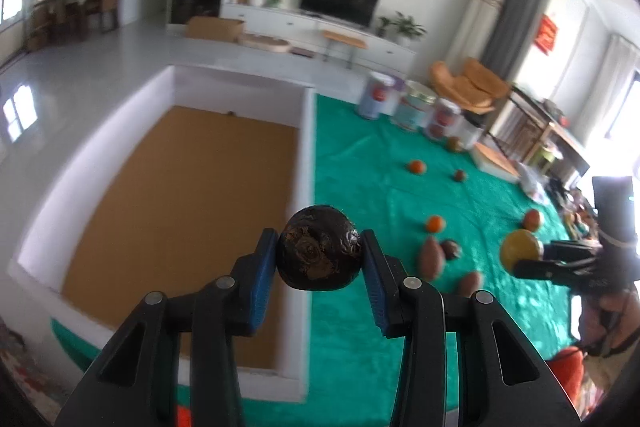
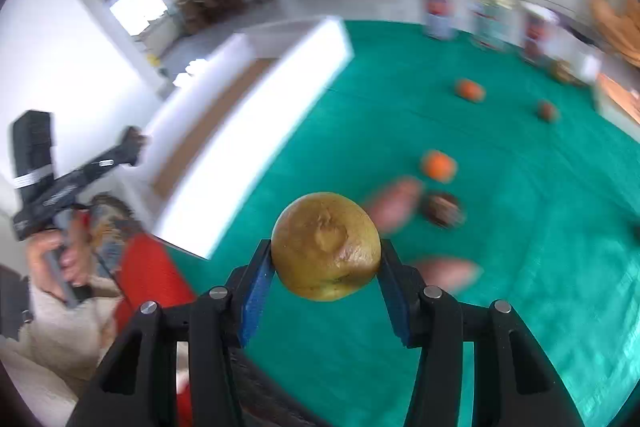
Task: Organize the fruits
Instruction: 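Drop the dark fruit and yellow pear into the white bin with both tools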
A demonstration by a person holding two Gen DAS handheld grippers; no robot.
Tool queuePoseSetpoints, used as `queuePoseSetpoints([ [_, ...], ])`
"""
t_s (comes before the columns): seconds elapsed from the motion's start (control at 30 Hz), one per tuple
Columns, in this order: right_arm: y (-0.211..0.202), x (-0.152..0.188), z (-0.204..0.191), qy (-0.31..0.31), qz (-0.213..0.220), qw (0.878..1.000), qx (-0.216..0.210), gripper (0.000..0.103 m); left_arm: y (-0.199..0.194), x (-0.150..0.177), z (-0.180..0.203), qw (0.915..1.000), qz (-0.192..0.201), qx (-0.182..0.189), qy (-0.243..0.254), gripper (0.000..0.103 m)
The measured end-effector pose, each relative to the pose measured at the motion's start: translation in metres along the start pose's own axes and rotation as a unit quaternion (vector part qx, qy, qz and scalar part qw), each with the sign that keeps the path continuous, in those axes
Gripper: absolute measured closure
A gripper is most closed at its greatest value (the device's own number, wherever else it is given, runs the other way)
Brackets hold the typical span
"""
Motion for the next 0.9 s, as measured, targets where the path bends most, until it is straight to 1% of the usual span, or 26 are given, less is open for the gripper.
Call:
queuePoseSetpoints([
  [0.07,0.032,-0.034,-0.044,-0.026,0.002,0.999,-0.037,0.052,0.008,-0.009,-0.04,0.998,-0.002,-0.057,-0.026,0.061],
  [0.13,0.065,-0.056,-0.082,-0.05,-0.007,0.997,-0.063,0.052,0.019,-0.011,-0.072,0.9934,-0.011,-0.104,-0.046,0.061],
  [0.17,0.084,-0.064,-0.098,-0.057,-0.015,0.996,-0.071,0.052,0.026,-0.009,-0.085,0.991,-0.019,-0.121,-0.053,0.061],
  [0.23,0.118,-0.071,-0.121,-0.07,-0.037,0.994,-0.07,0.052,0.036,-0.003,-0.103,0.9875,-0.033,-0.139,-0.066,0.061],
  [0.3,0.149,-0.07,-0.131,-0.073,-0.059,0.994,-0.051,0.052,0.043,0.002,-0.116,0.9848,-0.041,-0.15,-0.076,0.061],
  [0.37,0.166,-0.069,-0.139,-0.07,-0.065,0.995,-0.041,0.052,0.047,0.008,-0.121,0.9833,-0.042,-0.158,-0.08,0.061],
  [0.43,0.171,-0.076,-0.143,-0.067,-0.054,0.996,-0.034,0.051,0.048,0.007,-0.126,0.9822,-0.039,-0.166,-0.079,0.06],
  [0.5,0.161,-0.084,-0.144,-0.048,-0.035,0.997,-0.045,0.044,0.045,0.006,-0.127,0.9805,-0.031,-0.178,-0.077,0.05],
  [0.53,0.153,-0.088,-0.143,-0.039,-0.02,0.998,-0.051,0.042,0.045,0.004,-0.124,0.9797,-0.027,-0.184,-0.075,0.037],
  [0.57,0.141,-0.09,-0.14,-0.034,-0.006,0.998,-0.053,0.041,0.042,0.002,-0.121,0.9797,-0.017,-0.186,-0.073,0.032],
  [0.6,0.128,-0.091,-0.134,-0.032,0.009,0.998,-0.048,0.039,0.039,-0.001,-0.115,0.9802,-0.009,-0.186,-0.069,0.032],
  [0.63,0.114,-0.09,-0.118,-0.031,0.019,0.999,-0.038,0.037,0.037,-0.004,-0.108,0.9816,0.001,-0.181,-0.06,0.032],
  [0.7,0.085,-0.074,-0.094,-0.034,0.041,0.999,-0.005,0.028,0.033,-0.011,-0.089,0.9855,0.022,-0.163,-0.042,0.03],
  [0.73,0.072,-0.061,-0.079,-0.035,0.049,0.998,0.022,0.026,0.031,-0.012,-0.076,0.9869,0.037,-0.154,-0.028,0.025],
  [0.77,0.058,-0.042,-0.061,-0.035,0.055,0.997,0.052,0.023,0.03,-0.013,-0.06,0.988,0.052,-0.145,-0.014,0.021],
  [0.8,0.046,-0.019,-0.041,-0.03,0.06,0.994,0.084,0.022,0.029,-0.012,-0.047,0.9896,0.062,-0.13,-0.004,0.02],
  [0.87,0.025,0.029,0.002,-0.006,0.059,0.987,0.149,0.022,0.037,-0.009,-0.02,0.9935,0.065,-0.093,0.014,0.019],
  [0.9,0.013,0.055,0.026,0.008,0.056,0.981,0.185,0.022,0.045,-0.008,-0.011,0.9937,0.061,-0.092,0.024,0.018],
])
Point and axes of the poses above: each gripper's, at about its wrist camera, not at the fingertips, and y roughly the way its jaws point, z to its right, x to its underside, the point moved 8 cm from there along y, roughly the way its jaws point, and after that the axes turned 13 degrees about -y, right-handed, at the moved point
